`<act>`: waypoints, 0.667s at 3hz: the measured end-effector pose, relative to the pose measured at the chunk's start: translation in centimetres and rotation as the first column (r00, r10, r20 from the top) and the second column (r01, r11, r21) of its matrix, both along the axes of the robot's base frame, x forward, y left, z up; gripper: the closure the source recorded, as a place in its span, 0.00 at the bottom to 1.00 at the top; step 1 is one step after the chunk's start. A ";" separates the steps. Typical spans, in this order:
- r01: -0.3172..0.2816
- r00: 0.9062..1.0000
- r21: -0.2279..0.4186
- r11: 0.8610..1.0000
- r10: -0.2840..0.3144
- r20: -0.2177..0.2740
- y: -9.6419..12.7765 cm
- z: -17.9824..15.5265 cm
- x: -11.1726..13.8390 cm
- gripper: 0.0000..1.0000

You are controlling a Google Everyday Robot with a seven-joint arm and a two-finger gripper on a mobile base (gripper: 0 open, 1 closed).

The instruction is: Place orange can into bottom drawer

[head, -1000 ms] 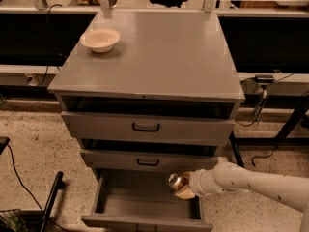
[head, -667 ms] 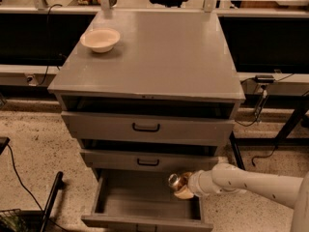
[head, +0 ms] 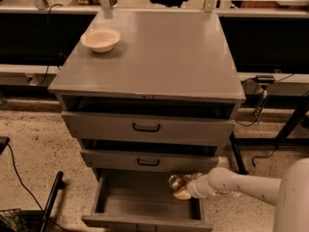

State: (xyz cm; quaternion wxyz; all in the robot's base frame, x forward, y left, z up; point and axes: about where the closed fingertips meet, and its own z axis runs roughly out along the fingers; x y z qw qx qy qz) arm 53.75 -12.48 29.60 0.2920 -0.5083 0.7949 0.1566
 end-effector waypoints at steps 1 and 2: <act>-0.043 0.998 -0.026 0.999 0.041 -0.045 0.1 -3.2 -0.5 1.00; -0.083 0.994 -0.035 0.996 0.080 -0.075 0.1 -4.9 -0.5 1.00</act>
Offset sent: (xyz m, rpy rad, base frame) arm -0.0024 -0.0028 -0.0667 -0.0546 0.1039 0.1250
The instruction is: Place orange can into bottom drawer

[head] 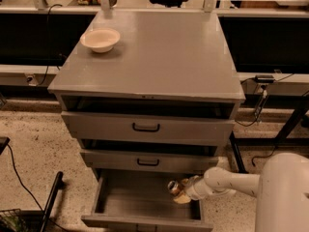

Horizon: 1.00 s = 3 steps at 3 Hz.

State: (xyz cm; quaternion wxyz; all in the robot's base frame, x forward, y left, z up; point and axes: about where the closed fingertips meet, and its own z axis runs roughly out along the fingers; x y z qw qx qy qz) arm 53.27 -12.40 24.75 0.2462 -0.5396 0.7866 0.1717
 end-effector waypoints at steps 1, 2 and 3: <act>-0.028 1.000 0.006 1.000 0.028 -0.007 0.3 -0.9 0.0 0.82; -0.022 1.000 0.012 1.000 0.022 0.006 0.4 -1.2 0.1 0.59; -0.025 1.000 0.014 1.000 0.025 0.002 0.6 -1.4 -0.1 0.28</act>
Offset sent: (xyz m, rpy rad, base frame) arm 0.0058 0.0002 -0.0143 0.0144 -0.0327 0.0063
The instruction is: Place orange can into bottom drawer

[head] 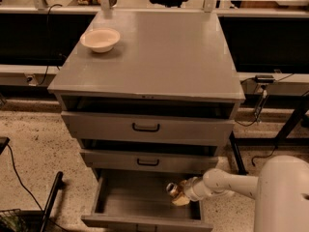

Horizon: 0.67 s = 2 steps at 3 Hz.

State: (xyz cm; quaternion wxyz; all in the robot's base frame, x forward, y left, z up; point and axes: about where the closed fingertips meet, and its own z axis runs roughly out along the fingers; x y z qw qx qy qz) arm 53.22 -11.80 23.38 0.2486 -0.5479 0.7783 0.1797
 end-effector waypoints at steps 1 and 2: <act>-0.002 1.000 0.001 1.000 0.002 -0.002 0.1 -0.1 -0.1 0.05; -0.003 1.000 0.002 1.000 0.003 -0.003 0.2 -0.2 -0.2 0.00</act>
Offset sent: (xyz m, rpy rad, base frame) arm -0.0008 0.0013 -0.0008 0.0011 0.0018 0.0016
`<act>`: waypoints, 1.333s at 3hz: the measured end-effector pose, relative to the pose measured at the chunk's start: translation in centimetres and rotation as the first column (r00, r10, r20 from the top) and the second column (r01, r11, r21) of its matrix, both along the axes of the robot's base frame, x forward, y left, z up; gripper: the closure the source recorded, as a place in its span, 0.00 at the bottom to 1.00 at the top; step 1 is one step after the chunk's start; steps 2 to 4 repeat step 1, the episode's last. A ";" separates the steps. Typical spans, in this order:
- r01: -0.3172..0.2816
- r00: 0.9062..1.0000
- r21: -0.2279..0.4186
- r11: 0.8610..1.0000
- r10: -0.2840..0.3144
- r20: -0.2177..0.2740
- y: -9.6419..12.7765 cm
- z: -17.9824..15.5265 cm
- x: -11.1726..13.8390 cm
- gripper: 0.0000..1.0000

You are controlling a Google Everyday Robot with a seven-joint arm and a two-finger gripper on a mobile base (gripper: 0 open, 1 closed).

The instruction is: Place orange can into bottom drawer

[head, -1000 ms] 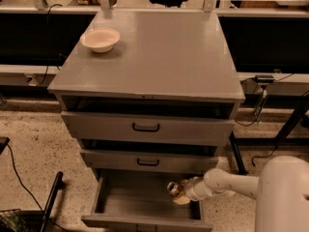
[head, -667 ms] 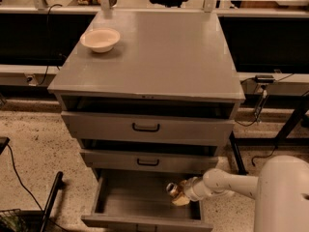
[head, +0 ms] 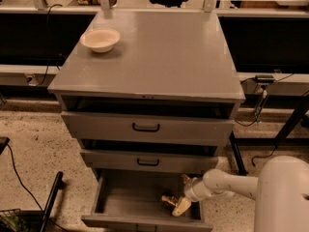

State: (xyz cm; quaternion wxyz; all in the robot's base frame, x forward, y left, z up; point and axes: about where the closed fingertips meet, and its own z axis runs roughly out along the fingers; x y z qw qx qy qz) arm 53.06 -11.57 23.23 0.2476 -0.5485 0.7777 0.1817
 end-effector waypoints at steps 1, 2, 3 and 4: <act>0.000 1.000 0.000 1.000 0.000 0.000 0.0 0.0 0.0 0.00; 0.000 1.000 0.000 1.000 0.000 0.000 0.0 0.0 0.0 0.00; 0.000 1.000 0.000 1.000 0.000 0.000 0.0 0.0 0.0 0.00; 0.000 1.000 0.000 1.000 0.000 0.000 0.0 0.0 0.0 0.00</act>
Offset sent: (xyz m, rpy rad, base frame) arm 0.0000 0.0000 0.0000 0.0000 0.0000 0.0000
